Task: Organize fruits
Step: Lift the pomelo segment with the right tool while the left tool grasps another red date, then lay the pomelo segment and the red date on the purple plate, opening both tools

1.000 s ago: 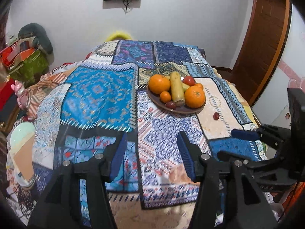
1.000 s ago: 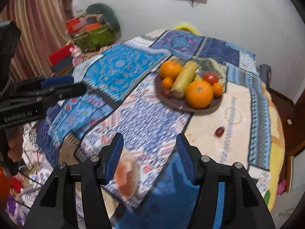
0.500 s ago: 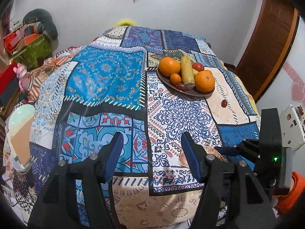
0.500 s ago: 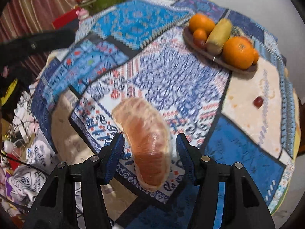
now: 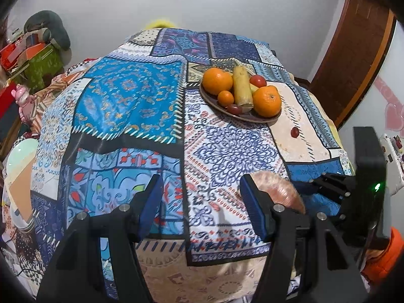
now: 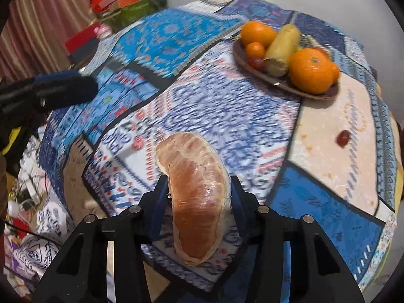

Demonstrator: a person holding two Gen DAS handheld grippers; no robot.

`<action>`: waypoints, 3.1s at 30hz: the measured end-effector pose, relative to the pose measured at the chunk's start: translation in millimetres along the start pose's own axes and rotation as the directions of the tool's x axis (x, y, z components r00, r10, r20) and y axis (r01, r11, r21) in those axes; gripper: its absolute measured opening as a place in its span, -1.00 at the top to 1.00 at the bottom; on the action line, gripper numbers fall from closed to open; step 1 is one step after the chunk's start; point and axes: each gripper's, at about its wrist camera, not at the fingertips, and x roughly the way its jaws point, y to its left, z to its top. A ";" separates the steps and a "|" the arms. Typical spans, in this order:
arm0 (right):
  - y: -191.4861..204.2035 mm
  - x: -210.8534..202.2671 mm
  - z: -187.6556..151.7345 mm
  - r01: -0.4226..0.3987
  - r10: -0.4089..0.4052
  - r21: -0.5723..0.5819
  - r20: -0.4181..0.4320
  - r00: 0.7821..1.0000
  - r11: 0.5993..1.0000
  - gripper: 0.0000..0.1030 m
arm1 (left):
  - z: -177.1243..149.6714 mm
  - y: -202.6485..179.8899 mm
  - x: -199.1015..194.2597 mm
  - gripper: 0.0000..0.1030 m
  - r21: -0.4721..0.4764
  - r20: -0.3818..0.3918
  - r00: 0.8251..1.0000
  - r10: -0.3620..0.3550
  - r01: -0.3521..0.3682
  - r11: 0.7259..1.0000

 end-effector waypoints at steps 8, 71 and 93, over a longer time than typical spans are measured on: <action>-62.9 -51.7 -4.5 0.084 -0.096 0.102 0.118 0.988 0.991 0.16 | 22.9 -40.5 21.2 -0.21 0.062 -0.018 1.000 -0.018 0.019 0.998; -150.0 -72.6 57.7 0.154 -0.216 0.220 0.291 0.932 0.963 0.16 | 123.2 -52.5 106.4 0.67 0.108 0.026 0.997 -0.067 0.064 0.992; -124.3 -3.7 121.8 0.102 -0.138 0.152 0.251 0.958 0.983 0.15 | 129.1 -9.0 168.4 0.67 0.016 -0.037 0.996 -0.081 0.081 0.997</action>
